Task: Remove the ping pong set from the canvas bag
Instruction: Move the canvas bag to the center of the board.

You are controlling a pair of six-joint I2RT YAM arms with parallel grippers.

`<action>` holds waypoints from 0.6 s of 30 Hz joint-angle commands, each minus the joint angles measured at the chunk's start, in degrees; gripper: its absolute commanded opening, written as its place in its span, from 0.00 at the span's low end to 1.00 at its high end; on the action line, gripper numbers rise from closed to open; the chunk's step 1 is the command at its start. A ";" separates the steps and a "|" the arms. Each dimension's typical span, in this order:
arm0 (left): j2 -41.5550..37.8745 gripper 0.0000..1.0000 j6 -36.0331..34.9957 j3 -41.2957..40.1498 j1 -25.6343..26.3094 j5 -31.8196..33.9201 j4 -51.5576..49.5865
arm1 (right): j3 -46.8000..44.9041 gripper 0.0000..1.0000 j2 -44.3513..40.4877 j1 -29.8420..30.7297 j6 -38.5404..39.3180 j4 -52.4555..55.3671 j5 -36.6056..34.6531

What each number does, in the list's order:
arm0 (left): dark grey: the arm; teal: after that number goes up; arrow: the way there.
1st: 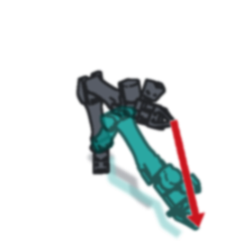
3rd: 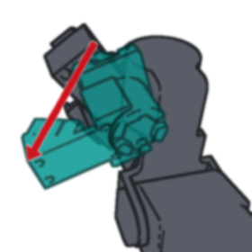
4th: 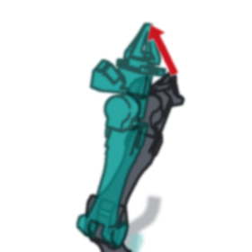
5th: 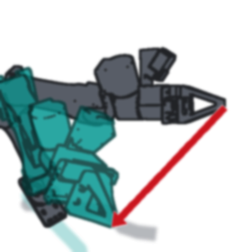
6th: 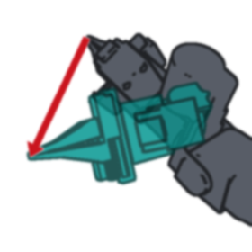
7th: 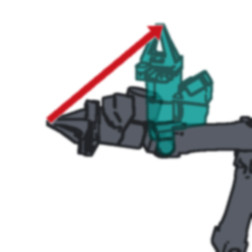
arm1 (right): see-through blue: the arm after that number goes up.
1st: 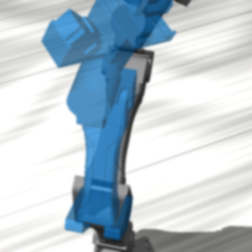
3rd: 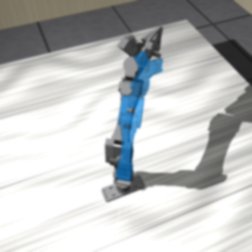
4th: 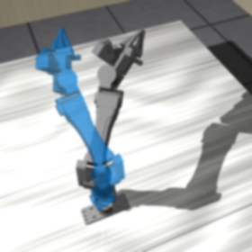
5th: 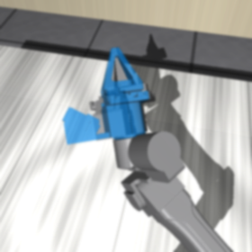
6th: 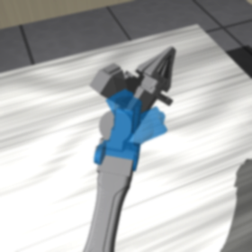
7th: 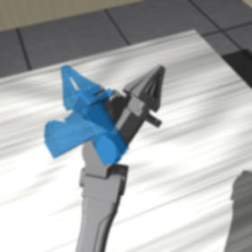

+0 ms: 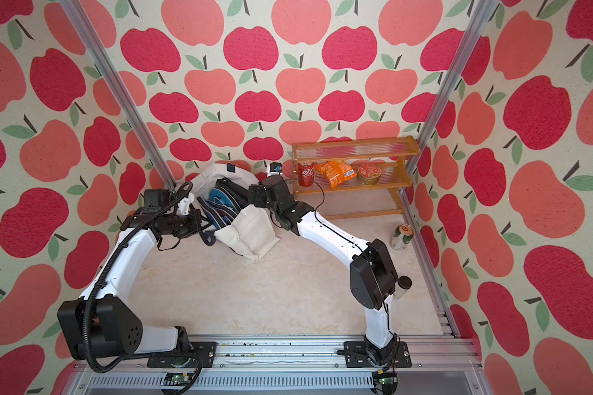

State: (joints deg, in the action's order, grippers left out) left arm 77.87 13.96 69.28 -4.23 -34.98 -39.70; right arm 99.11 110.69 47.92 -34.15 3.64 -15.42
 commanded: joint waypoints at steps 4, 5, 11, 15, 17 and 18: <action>-6.55 0.00 -0.82 -2.55 0.45 -6.50 -0.75 | 6.61 0.80 4.93 -2.26 -0.25 6.72 2.17; -7.03 0.00 -0.77 -2.95 0.40 -6.68 -0.81 | 8.36 0.77 6.14 -2.35 0.28 7.93 2.89; -8.21 0.00 -0.78 -2.79 0.35 -5.86 -2.55 | 19.47 0.53 11.92 -3.00 5.41 16.91 6.98; -7.30 0.00 -0.23 -1.63 -0.37 -4.37 -3.77 | 24.61 0.39 14.05 -3.10 9.58 22.37 11.21; -6.70 0.00 0.57 -1.00 -1.45 -4.13 -4.15 | 26.47 0.25 14.60 -3.31 11.84 24.86 14.15; -6.61 0.00 1.07 -0.91 -2.00 -3.85 -4.03 | 26.73 0.16 14.48 -3.34 12.58 25.64 14.93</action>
State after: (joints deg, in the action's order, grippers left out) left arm 72.07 14.22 65.52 -5.08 -36.80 -43.77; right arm 123.13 124.70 44.97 -25.56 23.00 -5.28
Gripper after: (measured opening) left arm 0.048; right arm 0.218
